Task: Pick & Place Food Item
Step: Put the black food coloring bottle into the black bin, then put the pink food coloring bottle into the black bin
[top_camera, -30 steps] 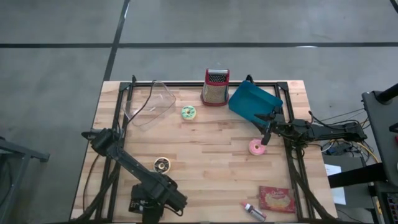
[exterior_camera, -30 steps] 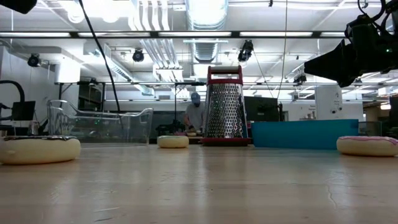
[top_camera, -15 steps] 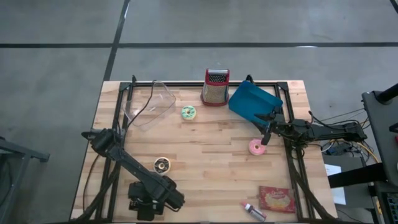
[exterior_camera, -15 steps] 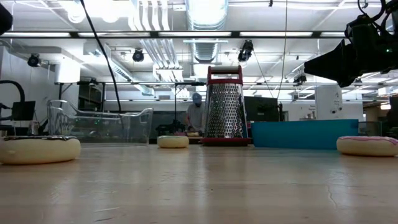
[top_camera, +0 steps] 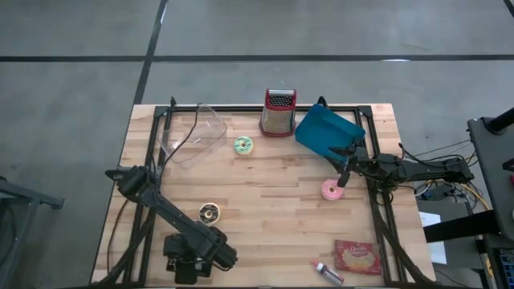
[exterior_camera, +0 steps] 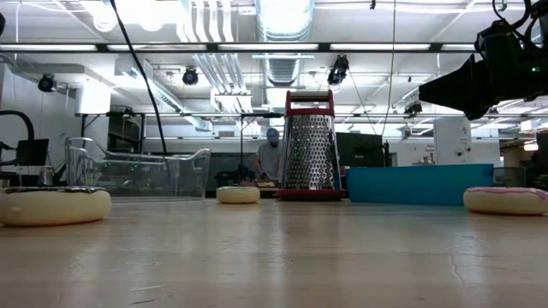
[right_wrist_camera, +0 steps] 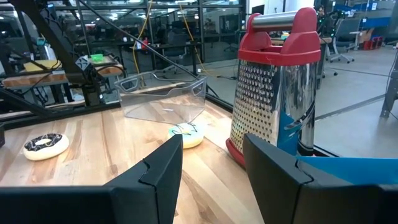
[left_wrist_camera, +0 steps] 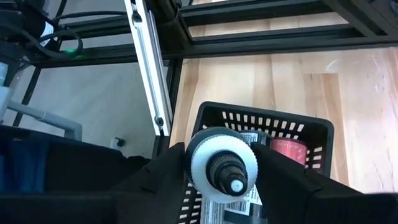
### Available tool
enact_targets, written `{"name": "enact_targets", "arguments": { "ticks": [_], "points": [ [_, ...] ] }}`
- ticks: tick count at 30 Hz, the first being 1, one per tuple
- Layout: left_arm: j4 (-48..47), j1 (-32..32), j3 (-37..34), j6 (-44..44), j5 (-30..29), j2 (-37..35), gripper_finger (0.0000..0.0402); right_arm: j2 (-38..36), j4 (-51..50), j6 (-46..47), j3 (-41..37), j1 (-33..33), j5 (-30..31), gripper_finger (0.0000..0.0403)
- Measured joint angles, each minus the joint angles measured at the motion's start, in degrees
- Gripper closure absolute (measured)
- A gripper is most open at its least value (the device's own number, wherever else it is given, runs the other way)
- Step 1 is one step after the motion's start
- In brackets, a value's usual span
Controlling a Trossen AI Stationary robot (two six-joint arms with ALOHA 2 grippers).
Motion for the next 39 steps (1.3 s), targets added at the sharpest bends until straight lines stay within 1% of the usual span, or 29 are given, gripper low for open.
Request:
{"name": "enact_targets", "arguments": {
  "ticks": [4, 11, 18, 21, 26, 29, 35, 37, 39],
  "points": [
    [1.02, 0.00, -0.14, 0.09, -0.13, 0.00, 0.0220, 0.00, -0.02, 0.00, 0.00, -0.02, 0.00, 0.0239],
    [8.69, 0.48, -1.25, -0.76, -1.63, 0.00, 0.0220, 0.00, -0.01, 0.00, -0.01, -0.01, 0.01, 0.0239],
    [9.77, 0.74, -1.79, -0.34, -3.25, 0.00, 0.0219, 0.00, -0.01, 0.00, -0.02, -0.01, 0.01, 0.0239],
    [9.73, 0.81, -1.79, 0.15, -4.79, 0.01, 0.0203, 0.00, 0.00, 0.00, -0.02, 0.00, 0.00, 0.0239],
    [9.96, 0.81, -1.79, 0.29, -6.17, 0.02, 0.0157, 0.00, -0.01, 0.00, -0.02, -0.02, 0.02, 0.0239],
    [10.26, 0.81, -1.79, 0.31, -7.00, 0.02, 0.0136, 0.00, -0.02, 0.00, 0.00, -0.01, 0.02, 0.0239],
    [10.59, 0.81, -1.78, 0.31, -7.46, 0.02, 0.0127, 0.00, -0.02, 0.00, 0.00, -0.01, 0.01, 0.0239],
    [10.56, 0.86, -0.98, 0.27, -9.50, 0.02, 0.0127, 0.00, 0.00, 0.00, -0.01, -0.01, 0.00, 0.0239],
    [10.53, 1.16, 1.21, -0.15, -13.32, -0.15, 0.0127, 0.00, -0.01, 0.00, 0.00, -0.01, 0.02, 0.0239]
  ]
}}
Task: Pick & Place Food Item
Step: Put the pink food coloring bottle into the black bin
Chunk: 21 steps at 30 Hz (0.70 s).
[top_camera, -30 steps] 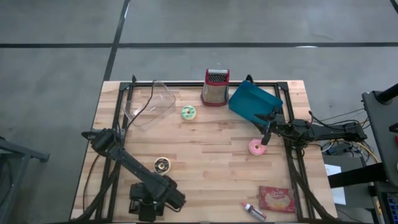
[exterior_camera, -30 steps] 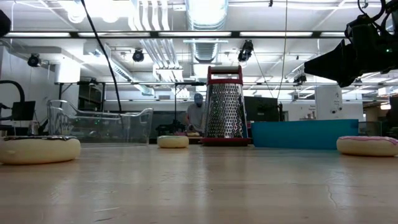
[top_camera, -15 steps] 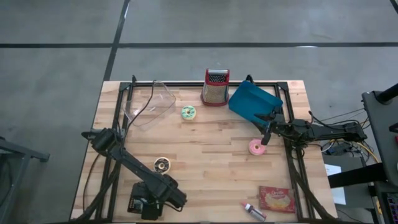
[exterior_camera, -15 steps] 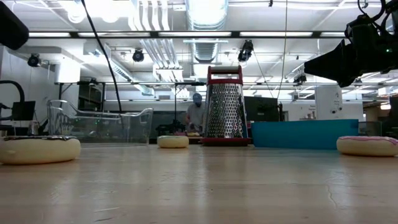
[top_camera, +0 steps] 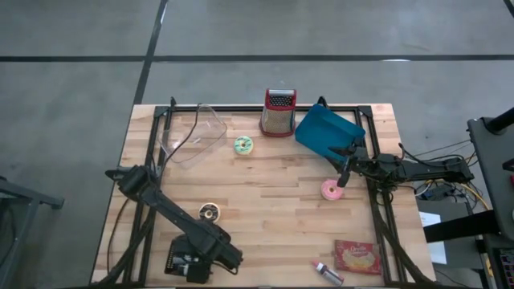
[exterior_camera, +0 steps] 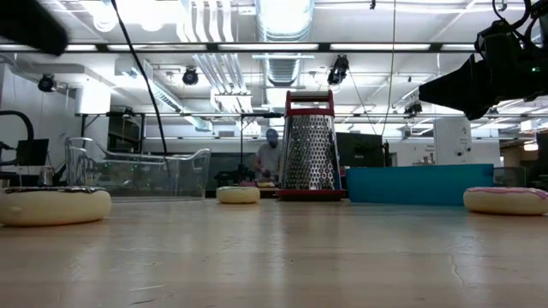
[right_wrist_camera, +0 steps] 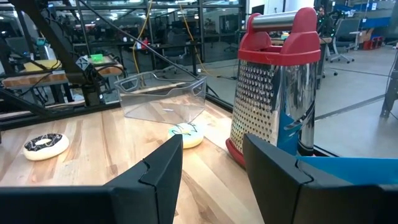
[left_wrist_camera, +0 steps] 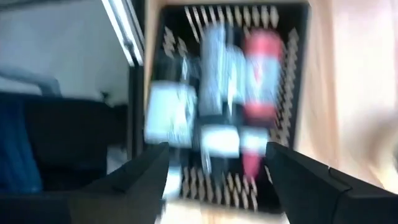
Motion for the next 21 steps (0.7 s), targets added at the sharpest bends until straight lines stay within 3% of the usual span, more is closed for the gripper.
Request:
{"name": "enact_targets", "arguments": {
  "ticks": [4, 7, 15, 21],
  "points": [
    [-0.87, 0.69, 6.65, -1.31, -6.94, -0.93, 0.0127, 0.00, 0.01, 0.00, -0.01, 0.01, -0.02, 0.0239],
    [-0.91, 1.23, 9.59, -1.45, -7.32, -0.92, 0.0127, 0.00, -0.02, 0.00, -0.02, 0.00, -0.01, 0.0239],
    [9.43, 3.81, 7.53, 2.64, -6.78, -0.53, 0.0127, 0.00, -0.02, 0.00, 0.00, -0.02, 0.00, 0.0239],
    [20.47, 4.45, 5.66, 3.01, -11.15, -0.53, 0.0127, 0.00, -0.02, 0.00, 0.00, 0.00, -0.01, 0.0239]
  ]
}}
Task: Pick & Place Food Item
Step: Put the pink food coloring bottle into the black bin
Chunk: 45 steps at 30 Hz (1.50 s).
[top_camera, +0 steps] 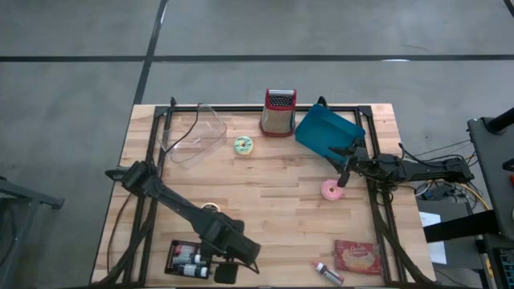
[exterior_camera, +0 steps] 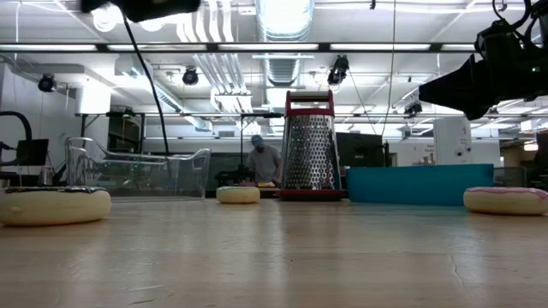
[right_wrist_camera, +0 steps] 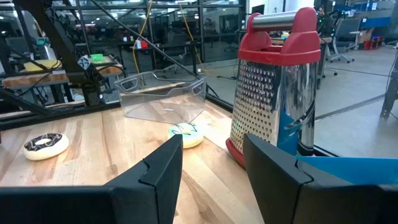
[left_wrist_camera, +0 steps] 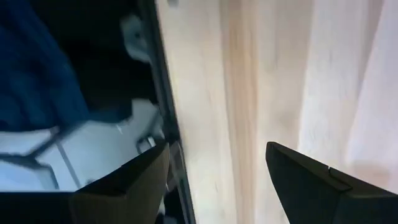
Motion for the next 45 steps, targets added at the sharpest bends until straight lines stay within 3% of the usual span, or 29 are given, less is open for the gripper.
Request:
{"name": "enact_targets", "arguments": {
  "ticks": [4, 9, 16, 26, 29, 41, 43, 45],
  "points": [
    [2.18, 0.12, -0.31, 1.10, -9.04, 0.00, 0.0127, 0.00, 0.00, 0.00, -0.02, 0.00, -0.01, 0.0239],
    [-6.02, 1.55, -0.31, 1.30, -19.54, 0.00, 0.0127, 0.00, 0.00, 0.00, -0.02, 0.00, -0.01, 0.0239],
    [-21.35, 4.24, -0.36, 0.90, -14.69, -0.01, 0.0127, 0.00, 0.00, 0.00, 0.00, 0.00, -0.01, 0.0239],
    [-29.54, 5.03, -1.02, 0.25, -19.60, -0.74, 0.0127, 0.00, 0.00, 0.00, -0.01, -0.01, 0.01, 0.0239],
    [-30.77, 5.34, -1.56, -0.08, -27.38, -0.72, 0.0127, 0.00, 0.00, 0.00, -0.02, 0.00, 0.00, 0.0239],
    [-27.99, 10.67, -3.85, 0.52, -68.09, -0.76, 0.0127, 0.00, 0.00, 0.00, -0.02, -0.02, -0.01, 0.0239],
    [-27.39, 11.44, -3.70, 0.60, -72.15, -0.76, 0.0127, 0.00, 0.00, 0.00, -0.01, 0.00, 0.00, 0.0239],
    [-27.41, 11.97, -3.74, 1.12, -71.94, -0.76, 0.0127, -0.01, 0.00, 0.00, -0.01, -0.02, 0.00, 0.0239]
  ]
}}
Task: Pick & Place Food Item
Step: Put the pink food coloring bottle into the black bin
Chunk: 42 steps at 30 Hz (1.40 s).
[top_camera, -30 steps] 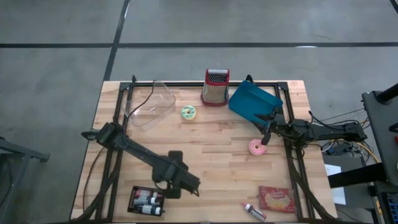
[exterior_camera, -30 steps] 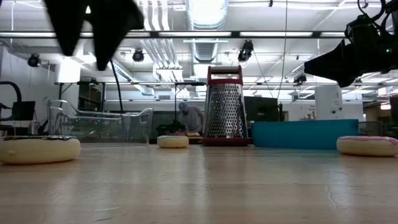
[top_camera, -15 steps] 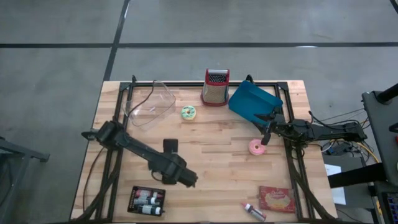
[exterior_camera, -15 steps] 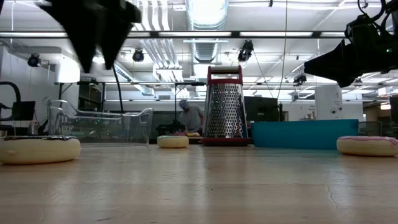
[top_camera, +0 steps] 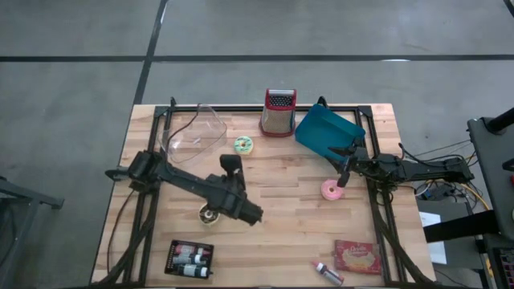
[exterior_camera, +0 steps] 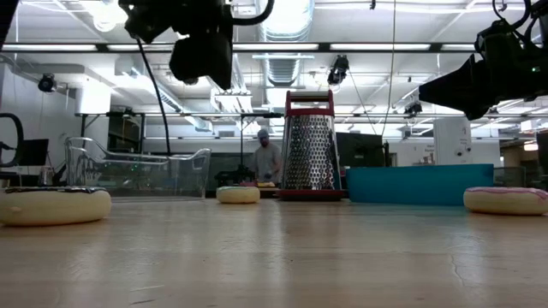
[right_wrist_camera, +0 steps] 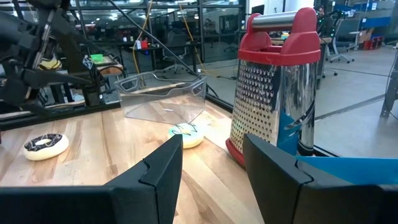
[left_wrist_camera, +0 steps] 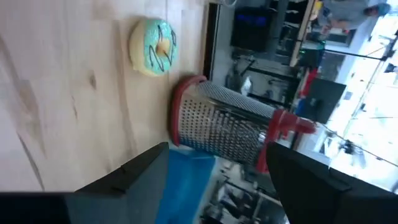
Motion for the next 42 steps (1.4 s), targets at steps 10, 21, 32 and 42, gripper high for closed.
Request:
{"name": "enact_targets", "arguments": {
  "ticks": [10, 21, 32, 42],
  "points": [
    [-3.96, -0.81, -3.59, 0.35, 17.77, -0.64, 0.0130, 0.01, 0.00, 0.00, -0.01, 0.02, 0.00, 0.0239],
    [11.09, -4.60, -11.25, -13.71, 96.80, -0.89, 0.0135, 0.01, 0.15, 0.00, -0.01, 0.00, -0.01, 0.0239],
    [36.90, -2.14, -10.68, -78.20, 149.38, -1.16, 0.0137, 0.01, 0.18, 0.00, -0.01, 0.00, 0.01, 0.0239],
    [48.62, -2.48, -10.06, -82.10, 146.46, -1.36, 0.0138, 0.03, 0.20, 0.00, 0.02, 0.00, -0.01, 0.0239]
  ]
}}
